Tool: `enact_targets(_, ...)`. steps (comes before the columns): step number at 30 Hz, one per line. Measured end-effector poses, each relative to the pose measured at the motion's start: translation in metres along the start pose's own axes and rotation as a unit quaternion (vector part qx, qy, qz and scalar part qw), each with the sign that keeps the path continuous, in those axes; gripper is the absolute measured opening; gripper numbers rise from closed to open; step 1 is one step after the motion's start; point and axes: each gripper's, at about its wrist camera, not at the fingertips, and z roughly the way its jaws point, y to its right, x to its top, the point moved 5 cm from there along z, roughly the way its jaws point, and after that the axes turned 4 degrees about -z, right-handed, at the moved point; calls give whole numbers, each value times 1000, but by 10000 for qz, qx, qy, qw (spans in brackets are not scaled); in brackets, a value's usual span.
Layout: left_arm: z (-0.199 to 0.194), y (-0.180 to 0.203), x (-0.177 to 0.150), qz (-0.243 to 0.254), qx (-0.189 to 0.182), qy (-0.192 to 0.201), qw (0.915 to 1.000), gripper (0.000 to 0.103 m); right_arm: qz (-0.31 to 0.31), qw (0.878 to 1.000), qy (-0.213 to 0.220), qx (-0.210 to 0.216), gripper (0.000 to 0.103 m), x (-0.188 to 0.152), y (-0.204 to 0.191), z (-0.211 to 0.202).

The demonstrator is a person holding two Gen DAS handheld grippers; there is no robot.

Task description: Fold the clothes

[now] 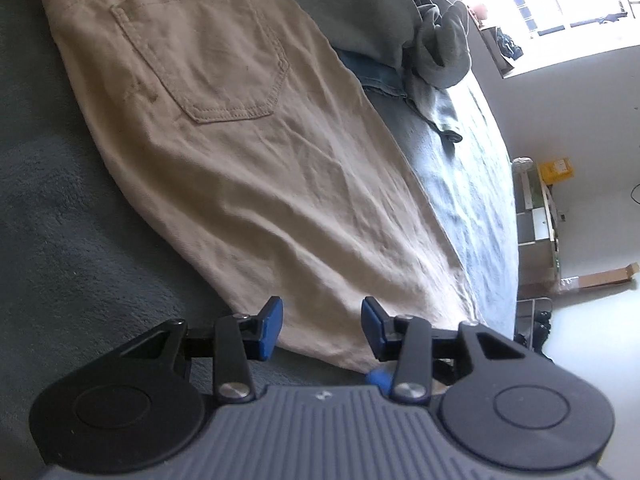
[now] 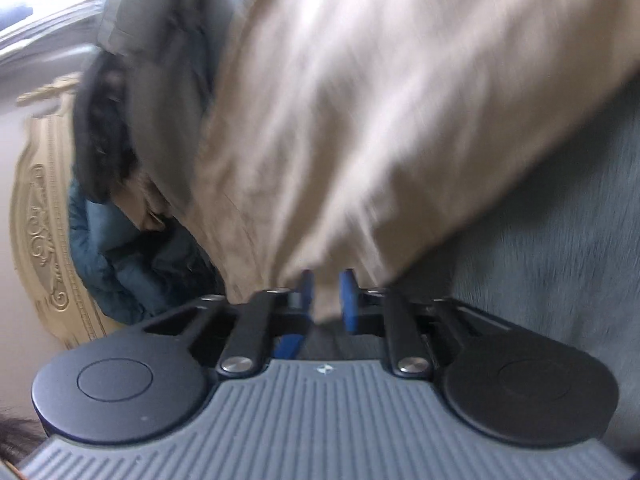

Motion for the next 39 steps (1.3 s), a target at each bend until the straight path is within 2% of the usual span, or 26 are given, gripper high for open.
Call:
enact_targets(2,-2,1,1,73,40,46,10000,43,128,9995,-205,-197,44,-6,6,13)
enact_targets(5,-6,-1,3,85,60,69,9999,43,16,9989,-156,-448,44,-5,6,27)
enact_targets(7,-10,-1,6,85,38,94,9999,43,-84,9993,-66,-353,29,-5,0,25)
enact_targets(8,-12,-2,7,84,22,102,9999,43,-149,9994,-22,-312,17,-4,-3,24)
enact_targets(9,-14,-2,8,74,-15,103,9999,43,-278,9992,21,-297,12,-4,-8,22)
enact_targets(12,-19,-1,12,7,-181,97,9998,44,-310,9994,84,-91,6,-3,-16,15)
enact_targets(18,-23,4,18,-271,-569,51,9980,47,119,9989,130,424,5,7,-18,9)
enact_targets(24,-9,0,16,-872,-1122,-285,9894,48,64,9979,299,563,5,10,-25,10)
enact_targets(27,4,-6,14,-1062,-1146,-316,9872,50,61,9973,329,649,5,11,-27,9)
enact_targets(30,17,-13,17,-1276,-1179,-266,9844,51,51,9971,332,687,5,9,-26,7)
enact_targets(36,23,-7,34,-1202,-1382,231,9828,52,-163,9968,338,704,5,4,-29,4)
enact_targets(39,27,-7,37,-1173,-1318,266,9839,52,-344,9959,370,754,4,1,-31,0)
